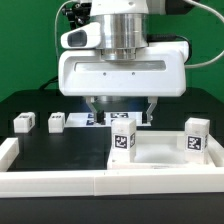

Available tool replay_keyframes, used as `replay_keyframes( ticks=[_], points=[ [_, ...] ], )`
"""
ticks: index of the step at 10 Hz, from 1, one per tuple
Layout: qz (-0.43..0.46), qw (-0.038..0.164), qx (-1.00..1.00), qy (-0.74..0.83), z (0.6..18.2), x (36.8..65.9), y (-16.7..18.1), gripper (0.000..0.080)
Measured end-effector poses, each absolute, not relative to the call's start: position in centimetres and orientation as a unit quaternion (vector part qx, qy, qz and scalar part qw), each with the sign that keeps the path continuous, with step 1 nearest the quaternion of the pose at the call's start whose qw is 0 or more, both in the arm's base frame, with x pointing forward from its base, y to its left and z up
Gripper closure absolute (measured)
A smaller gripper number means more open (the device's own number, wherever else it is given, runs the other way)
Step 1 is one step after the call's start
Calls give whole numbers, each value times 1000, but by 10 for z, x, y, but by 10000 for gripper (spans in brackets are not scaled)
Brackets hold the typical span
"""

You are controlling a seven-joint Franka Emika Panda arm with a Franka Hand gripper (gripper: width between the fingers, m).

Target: Assemble square table

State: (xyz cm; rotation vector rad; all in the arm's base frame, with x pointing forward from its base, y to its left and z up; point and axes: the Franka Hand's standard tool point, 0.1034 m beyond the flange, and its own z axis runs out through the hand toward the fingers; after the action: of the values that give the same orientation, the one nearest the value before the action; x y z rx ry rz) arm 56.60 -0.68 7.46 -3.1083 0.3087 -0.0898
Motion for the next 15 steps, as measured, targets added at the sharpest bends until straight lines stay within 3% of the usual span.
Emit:
replay_keyframes(
  ticks=[7, 15],
  points=[
    [-31, 1, -995, 96, 62, 556, -13, 150],
    [-38, -23, -996, 81, 27, 543, -29, 150]
  ],
)
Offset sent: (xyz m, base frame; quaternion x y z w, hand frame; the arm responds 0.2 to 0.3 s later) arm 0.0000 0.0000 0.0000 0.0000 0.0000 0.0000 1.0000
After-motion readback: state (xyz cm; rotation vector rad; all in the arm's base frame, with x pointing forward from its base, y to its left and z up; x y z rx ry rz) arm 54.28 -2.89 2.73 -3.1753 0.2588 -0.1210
